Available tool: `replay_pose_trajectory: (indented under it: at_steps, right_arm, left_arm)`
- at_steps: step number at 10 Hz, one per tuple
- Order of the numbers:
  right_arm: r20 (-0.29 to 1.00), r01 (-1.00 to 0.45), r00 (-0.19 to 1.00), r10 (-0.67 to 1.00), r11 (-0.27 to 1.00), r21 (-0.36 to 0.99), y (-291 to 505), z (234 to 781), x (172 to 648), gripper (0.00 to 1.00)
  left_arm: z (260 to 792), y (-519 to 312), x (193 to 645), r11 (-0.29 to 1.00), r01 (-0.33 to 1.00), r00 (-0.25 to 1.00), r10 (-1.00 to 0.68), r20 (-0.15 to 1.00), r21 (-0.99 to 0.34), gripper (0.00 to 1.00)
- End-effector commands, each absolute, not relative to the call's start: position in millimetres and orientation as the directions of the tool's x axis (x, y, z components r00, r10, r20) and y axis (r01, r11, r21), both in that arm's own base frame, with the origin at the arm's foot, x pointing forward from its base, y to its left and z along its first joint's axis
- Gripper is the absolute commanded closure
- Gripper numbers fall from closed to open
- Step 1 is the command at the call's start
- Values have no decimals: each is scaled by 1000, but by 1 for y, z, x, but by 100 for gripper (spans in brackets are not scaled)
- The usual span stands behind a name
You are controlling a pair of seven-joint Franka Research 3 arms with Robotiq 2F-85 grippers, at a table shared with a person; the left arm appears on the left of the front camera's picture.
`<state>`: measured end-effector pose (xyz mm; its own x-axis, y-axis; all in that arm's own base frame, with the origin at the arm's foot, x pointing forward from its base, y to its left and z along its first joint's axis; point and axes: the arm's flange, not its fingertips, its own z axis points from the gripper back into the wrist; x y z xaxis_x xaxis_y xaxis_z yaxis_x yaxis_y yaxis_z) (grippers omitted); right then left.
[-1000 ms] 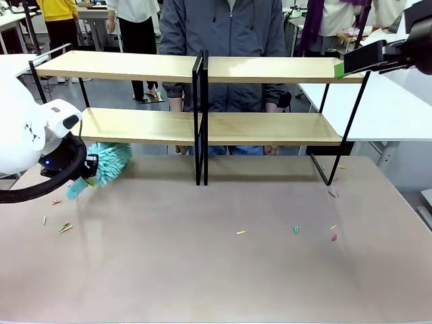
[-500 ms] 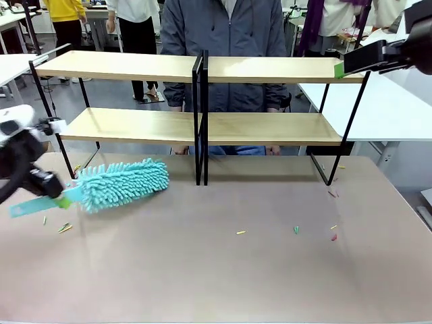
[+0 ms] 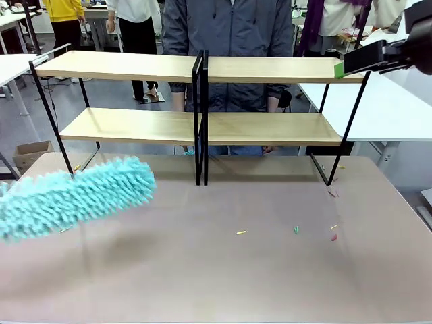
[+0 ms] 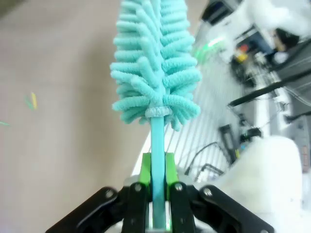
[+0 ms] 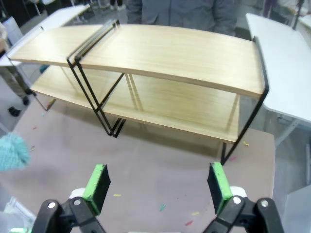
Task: Clean the shelves.
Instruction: Clean another randomly selected level of the Shelf with the Duster.
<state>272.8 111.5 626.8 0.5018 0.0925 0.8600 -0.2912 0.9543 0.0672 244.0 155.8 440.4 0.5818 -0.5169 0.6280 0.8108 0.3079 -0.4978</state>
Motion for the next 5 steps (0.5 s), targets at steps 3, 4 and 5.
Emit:
replay_pose_trajectory:
  at_steps: [3,4,5]
  right_arm:
    - [859,-295,502,98,953,64,110,627,274,0]
    - [859,-295,502,98,953,64,110,627,274,0]
    - [859,-295,502,98,953,64,110,627,274,0]
  left_arm:
    - [511,281,238,130,798,603,-165,781,-589,87]
    - [519,305,242,150,751,657,-64,752,-643,87]
    - [524,328,247,151,714,687,35,726,-684,87]
